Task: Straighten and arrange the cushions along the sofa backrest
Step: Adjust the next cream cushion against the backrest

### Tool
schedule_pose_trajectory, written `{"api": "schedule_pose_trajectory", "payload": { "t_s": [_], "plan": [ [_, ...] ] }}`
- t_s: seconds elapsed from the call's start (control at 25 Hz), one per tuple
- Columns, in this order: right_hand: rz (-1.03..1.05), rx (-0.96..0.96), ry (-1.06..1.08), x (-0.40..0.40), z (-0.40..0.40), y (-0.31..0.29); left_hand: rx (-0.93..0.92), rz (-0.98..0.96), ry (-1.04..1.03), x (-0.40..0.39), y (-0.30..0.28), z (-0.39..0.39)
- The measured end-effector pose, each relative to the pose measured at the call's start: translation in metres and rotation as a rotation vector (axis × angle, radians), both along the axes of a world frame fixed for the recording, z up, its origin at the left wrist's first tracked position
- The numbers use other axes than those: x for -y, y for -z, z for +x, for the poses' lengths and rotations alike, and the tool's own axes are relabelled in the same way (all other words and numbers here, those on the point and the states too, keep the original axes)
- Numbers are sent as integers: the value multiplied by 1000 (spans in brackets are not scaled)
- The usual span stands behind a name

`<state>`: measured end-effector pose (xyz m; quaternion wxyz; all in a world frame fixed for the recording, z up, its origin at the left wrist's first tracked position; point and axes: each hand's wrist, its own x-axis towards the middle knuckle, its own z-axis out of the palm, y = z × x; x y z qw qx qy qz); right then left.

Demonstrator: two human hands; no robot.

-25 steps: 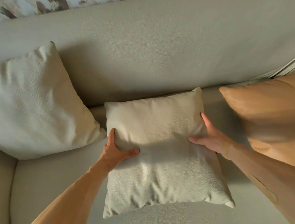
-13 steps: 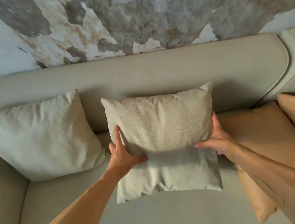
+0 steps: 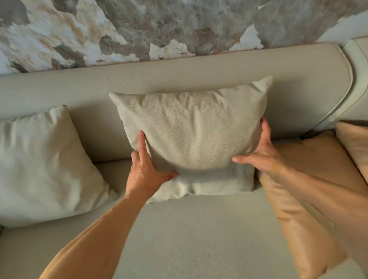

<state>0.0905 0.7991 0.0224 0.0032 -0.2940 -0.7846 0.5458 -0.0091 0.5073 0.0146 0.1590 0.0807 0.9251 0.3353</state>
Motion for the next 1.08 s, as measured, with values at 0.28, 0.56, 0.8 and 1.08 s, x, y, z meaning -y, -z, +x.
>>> {"api": "schedule_pose_trajectory", "payload": {
  "t_s": [0.28,0.56,0.8,1.08],
  "plan": [
    [55,-21,12,-12,-3,21,-2,-68,64,-5,19,-3],
    [107,-84,42,-4,10,24,-1,-64,64,-10,15,6],
    [127,-51,34,2,16,16,38,-62,84,-10,13,8],
    [93,-12,16,-7,21,10,125,-58,251,-3,8,-4]
  ]
}}
